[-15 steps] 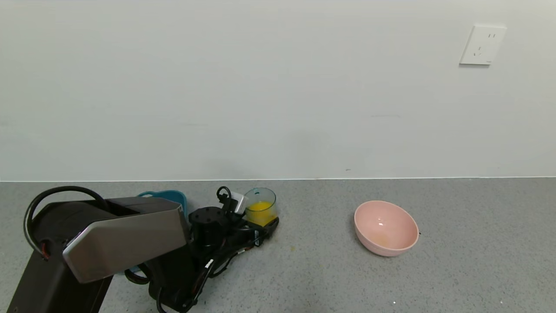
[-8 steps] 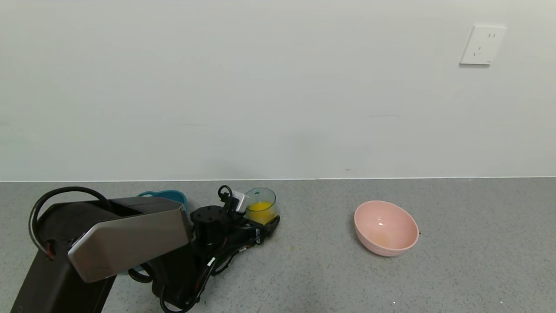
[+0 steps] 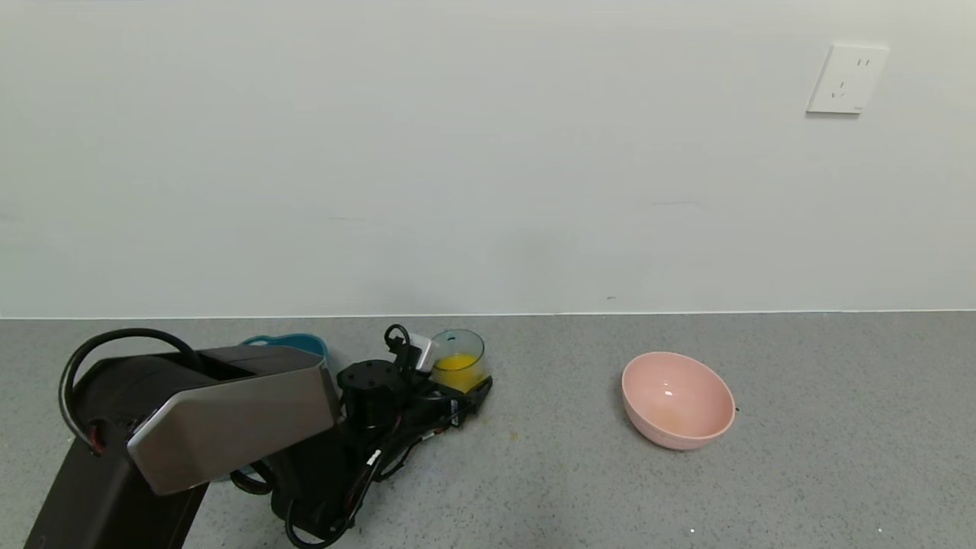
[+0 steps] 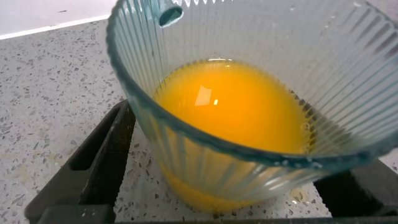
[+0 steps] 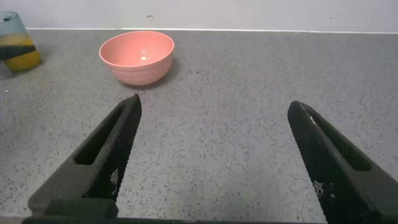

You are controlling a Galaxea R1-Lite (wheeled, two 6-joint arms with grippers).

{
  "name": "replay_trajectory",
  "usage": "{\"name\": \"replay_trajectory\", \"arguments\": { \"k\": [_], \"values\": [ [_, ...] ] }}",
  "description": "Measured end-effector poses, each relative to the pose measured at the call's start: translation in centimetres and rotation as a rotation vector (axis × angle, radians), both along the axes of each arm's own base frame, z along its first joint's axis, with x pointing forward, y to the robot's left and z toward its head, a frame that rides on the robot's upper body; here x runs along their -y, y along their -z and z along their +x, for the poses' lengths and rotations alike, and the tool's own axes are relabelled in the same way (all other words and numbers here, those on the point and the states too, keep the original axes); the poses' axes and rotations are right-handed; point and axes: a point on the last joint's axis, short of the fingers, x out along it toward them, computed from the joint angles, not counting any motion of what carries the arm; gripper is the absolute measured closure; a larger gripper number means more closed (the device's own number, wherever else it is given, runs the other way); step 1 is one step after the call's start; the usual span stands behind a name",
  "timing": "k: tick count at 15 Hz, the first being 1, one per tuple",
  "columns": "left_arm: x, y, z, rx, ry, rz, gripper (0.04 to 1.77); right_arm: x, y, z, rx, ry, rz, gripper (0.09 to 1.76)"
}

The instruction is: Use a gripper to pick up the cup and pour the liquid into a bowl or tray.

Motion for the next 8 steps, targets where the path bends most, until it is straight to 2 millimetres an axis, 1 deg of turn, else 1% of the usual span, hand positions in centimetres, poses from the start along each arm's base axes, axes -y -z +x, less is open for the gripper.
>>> {"name": "replay_trajectory", "arguments": {
  "k": [5, 6, 7, 8],
  "values": [
    [0.02, 0.11, 0.06, -0.001, 0.0, 0.0, 0.09, 0.0, 0.0, 0.0, 0.0, 0.0, 0.0, 0.14],
    [0.02, 0.11, 0.06, -0.001, 0.0, 0.0, 0.19, 0.0, 0.0, 0.0, 0.0, 0.0, 0.0, 0.14],
    [0.02, 0.11, 0.06, 0.0, 0.0, 0.0, 0.38, 0.0, 0.0, 0.0, 0.0, 0.0, 0.0, 0.14],
    [0.02, 0.1, 0.05, 0.001, 0.0, 0.0, 0.46, 0.0, 0.0, 0.0, 0.0, 0.0, 0.0, 0.14]
  ]
}}
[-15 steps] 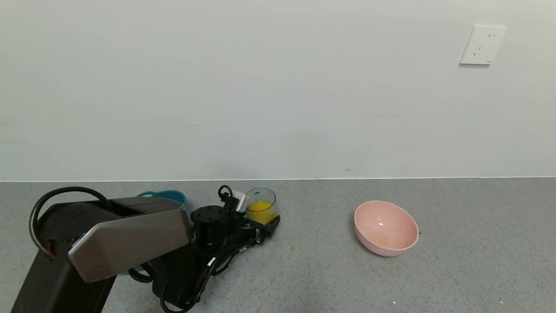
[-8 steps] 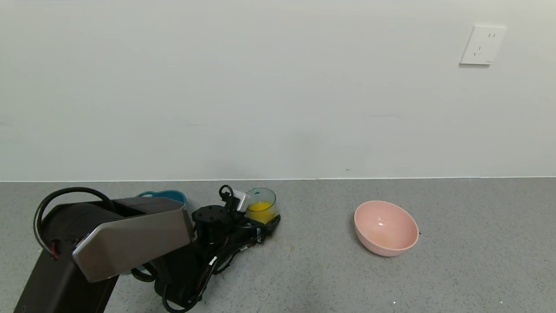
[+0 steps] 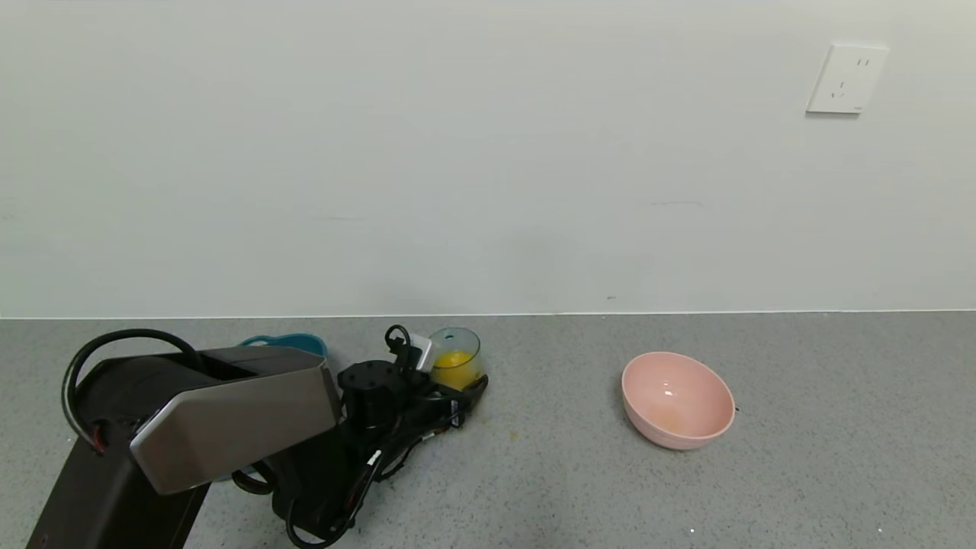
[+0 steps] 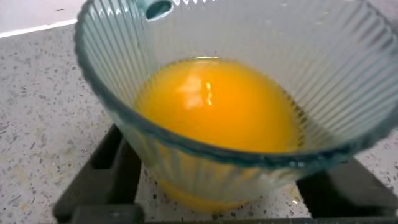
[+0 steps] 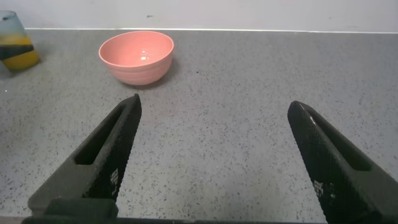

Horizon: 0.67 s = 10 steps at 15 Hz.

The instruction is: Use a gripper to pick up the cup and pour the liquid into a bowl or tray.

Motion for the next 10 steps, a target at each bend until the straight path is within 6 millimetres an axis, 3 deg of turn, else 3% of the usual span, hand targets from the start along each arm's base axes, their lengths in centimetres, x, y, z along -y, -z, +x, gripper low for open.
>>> {"name": "replay_trajectory", "arguments": {
  "k": [10],
  "values": [
    [-0.06, -0.11, -0.2, -0.003, 0.002, 0.001, 0.51, 0.0, 0.0, 0.0, 0.0, 0.0, 0.0, 0.14]
  ]
}}
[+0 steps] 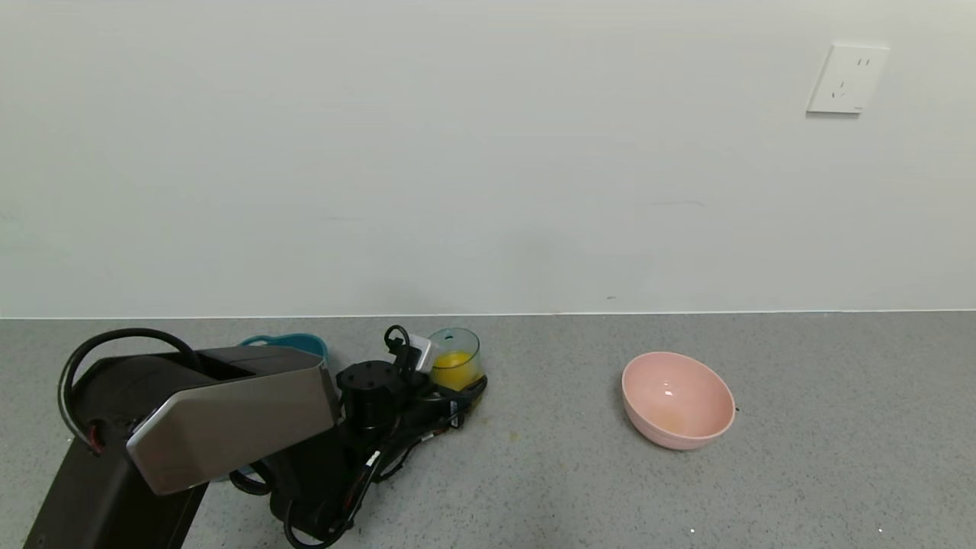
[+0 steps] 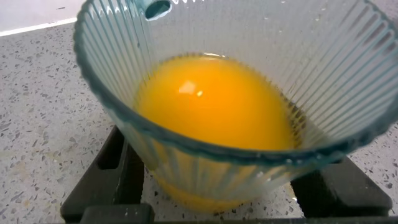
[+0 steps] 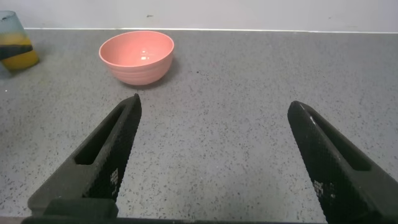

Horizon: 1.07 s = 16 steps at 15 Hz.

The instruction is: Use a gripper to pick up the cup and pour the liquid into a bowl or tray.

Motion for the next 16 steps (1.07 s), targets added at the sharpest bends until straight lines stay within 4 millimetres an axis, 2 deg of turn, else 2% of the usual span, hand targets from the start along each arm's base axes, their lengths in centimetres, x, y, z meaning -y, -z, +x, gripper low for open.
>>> {"name": "replay_trajectory", "arguments": {
  "k": [6, 9, 12, 16],
  "values": [
    [0.1, -0.1, -0.2, -0.001, 0.004, 0.003, 0.51, 0.0, 0.0, 0.0, 0.0, 0.0, 0.0, 0.14],
    [0.0, -0.8, -0.5, -0.001, 0.004, 0.004, 0.51, 0.0, 0.0, 0.0, 0.0, 0.0, 0.0, 0.14],
    [-0.2, -2.4, -0.9, -0.011, -0.021, 0.015, 0.51, 0.0, 0.0, 0.0, 0.0, 0.0, 0.0, 0.14],
    [-0.8, -5.8, -1.6, -0.011, -0.066, 0.027, 0.51, 0.0, 0.0, 0.0, 0.0, -0.001, 0.0, 0.14]
  ]
}}
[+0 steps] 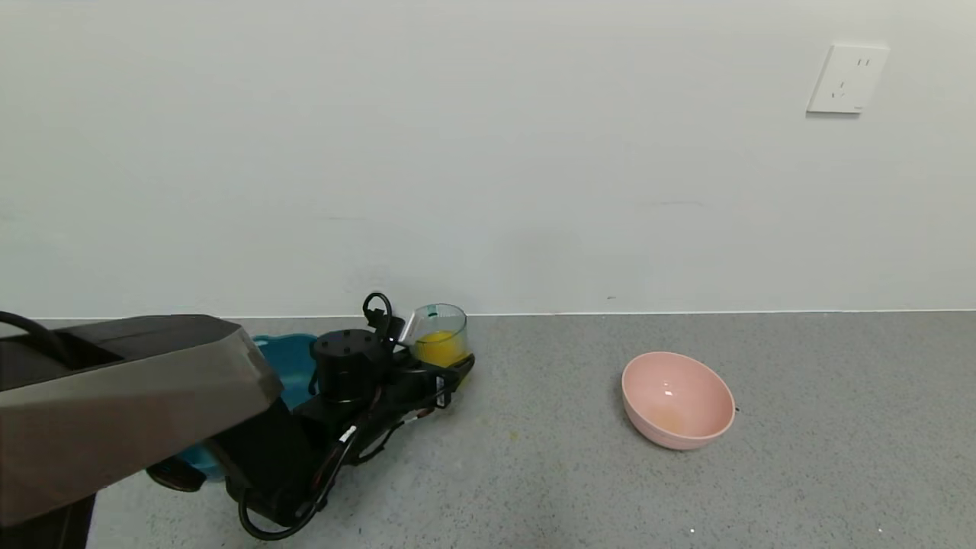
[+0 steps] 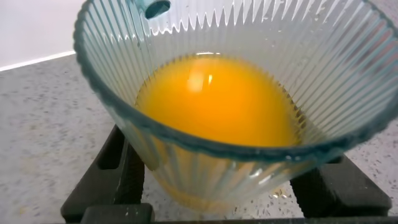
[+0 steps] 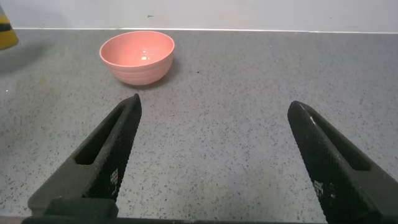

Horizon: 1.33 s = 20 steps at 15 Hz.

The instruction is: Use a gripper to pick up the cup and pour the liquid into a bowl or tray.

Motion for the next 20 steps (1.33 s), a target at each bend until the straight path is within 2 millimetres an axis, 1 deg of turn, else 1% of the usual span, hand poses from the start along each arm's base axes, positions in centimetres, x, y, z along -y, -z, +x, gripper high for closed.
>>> {"name": "replay_trajectory", "arguments": {
  "k": [4, 6, 9, 12, 15, 20],
  "values": [
    [-1.7, -4.2, -0.7, 0.004, -0.07, 0.015, 0.51, 0.0, 0.0, 0.0, 0.0, 0.0, 0.0, 0.14],
    [-3.5, -6.2, -0.9, 0.035, -0.115, 0.015, 0.51, 0.0, 0.0, 0.0, 0.0, 0.0, 0.0, 0.14],
    [-6.5, -8.4, -1.3, 0.072, -0.198, 0.011, 0.51, 0.0, 0.0, 0.0, 0.0, 0.0, 0.0, 0.14],
    [-10.0, -9.7, -1.7, 0.094, -0.294, 0.035, 0.51, 0.0, 0.0, 0.0, 0.0, 0.001, 0.0, 0.14],
    [-13.2, -10.2, -2.2, 0.104, -0.382, 0.043, 0.52, 0.0, 0.0, 0.0, 0.0, 0.0, 0.0, 0.14],
    [-16.7, -10.5, -2.8, 0.117, -0.484, 0.083, 0.52, 0.0, 0.0, 0.0, 0.0, 0.0, 0.0, 0.14]
  ]
}}
